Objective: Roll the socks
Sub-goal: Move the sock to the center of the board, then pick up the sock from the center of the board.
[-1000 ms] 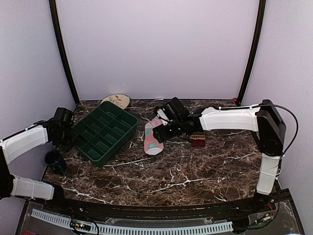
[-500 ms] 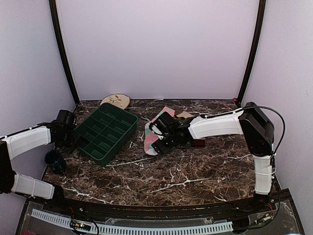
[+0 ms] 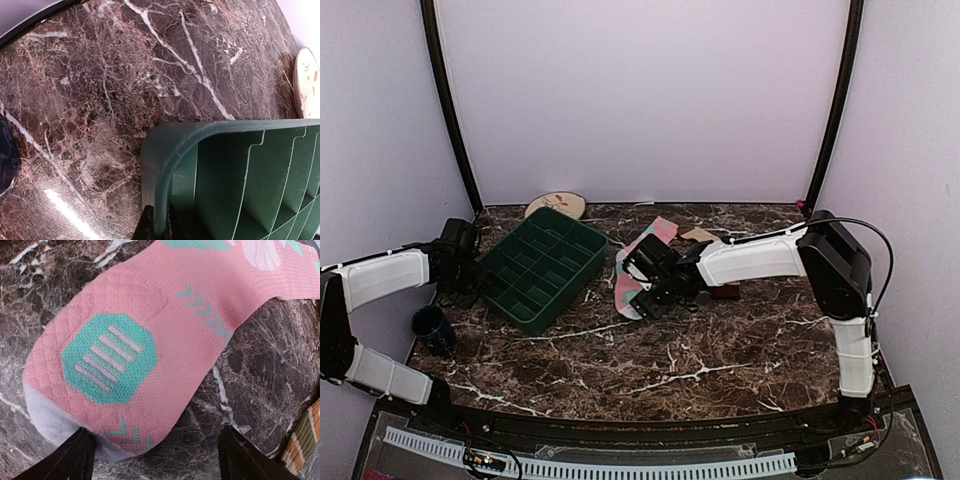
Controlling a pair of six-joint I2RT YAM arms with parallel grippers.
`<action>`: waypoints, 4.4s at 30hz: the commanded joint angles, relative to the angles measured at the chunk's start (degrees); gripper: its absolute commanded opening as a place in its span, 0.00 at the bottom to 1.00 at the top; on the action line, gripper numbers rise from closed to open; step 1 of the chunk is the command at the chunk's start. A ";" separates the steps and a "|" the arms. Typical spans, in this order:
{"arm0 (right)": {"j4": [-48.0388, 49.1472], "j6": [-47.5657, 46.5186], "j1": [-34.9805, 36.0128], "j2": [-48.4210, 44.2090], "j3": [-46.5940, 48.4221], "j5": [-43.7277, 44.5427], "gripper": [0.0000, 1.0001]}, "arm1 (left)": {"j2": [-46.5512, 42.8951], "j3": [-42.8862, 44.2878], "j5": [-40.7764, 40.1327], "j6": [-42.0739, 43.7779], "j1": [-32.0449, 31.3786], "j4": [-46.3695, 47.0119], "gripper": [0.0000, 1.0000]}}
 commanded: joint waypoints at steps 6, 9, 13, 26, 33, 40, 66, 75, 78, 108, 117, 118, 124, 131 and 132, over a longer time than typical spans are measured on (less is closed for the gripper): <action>-7.58 3.75 6.28 -1.73 -1.95 -0.54 0.82 | -2.84 1.23 2.14 1.13 -0.23 2.71 0.00; -9.29 6.10 8.58 -2.75 -2.13 -0.95 0.83 | -2.50 1.75 3.30 2.38 -0.27 2.91 0.00; -10.93 9.19 11.61 -4.26 -2.51 -1.56 0.83 | -1.43 3.85 4.68 4.91 -0.28 2.32 0.00; -14.63 18.02 20.22 -3.58 1.07 -3.06 0.83 | -0.27 4.37 7.07 8.40 -1.06 2.12 0.00; -16.17 21.10 23.02 -3.21 3.16 -3.63 0.83 | 1.65 4.62 8.41 8.92 -1.26 3.06 0.00; -16.25 22.50 23.79 -3.84 2.81 -4.62 0.84 | 2.28 4.20 7.18 7.53 -1.39 1.95 0.00; -15.70 17.04 16.09 -16.59 2.25 7.94 0.86 | -12.72 5.95 4.85 15.29 -3.82 2.66 0.54; -11.97 2.18 21.64 -18.50 -5.41 2.91 0.90 | -16.89 5.97 5.28 22.82 -8.69 -0.19 0.53; -11.60 1.86 24.68 -17.45 -5.93 3.03 0.89 | -17.32 6.38 5.51 24.69 -8.97 -1.29 0.53; -5.25 -6.58 30.29 -2.39 -2.07 10.78 0.63 | -17.64 6.05 8.89 28.70 -9.18 -0.86 0.53; -7.07 -9.11 28.61 -0.30 -1.09 6.27 0.33 | -16.28 5.86 9.40 28.85 -9.23 0.81 0.53; -6.95 -9.02 28.63 -0.52 -1.30 6.03 0.34 | -16.24 5.76 9.45 28.85 -9.16 0.97 0.53; -7.04 -8.37 29.91 -1.87 -2.18 7.37 0.40 | -15.65 5.64 10.24 28.63 -9.19 2.17 0.53; -7.65 -9.13 30.43 -1.10 -2.43 7.56 0.43 | -15.71 3.56 11.13 27.64 -9.25 4.12 0.53; -7.58 -9.33 30.43 -0.81 -2.44 7.48 0.43 | -15.88 3.28 11.14 27.62 -9.22 4.20 0.53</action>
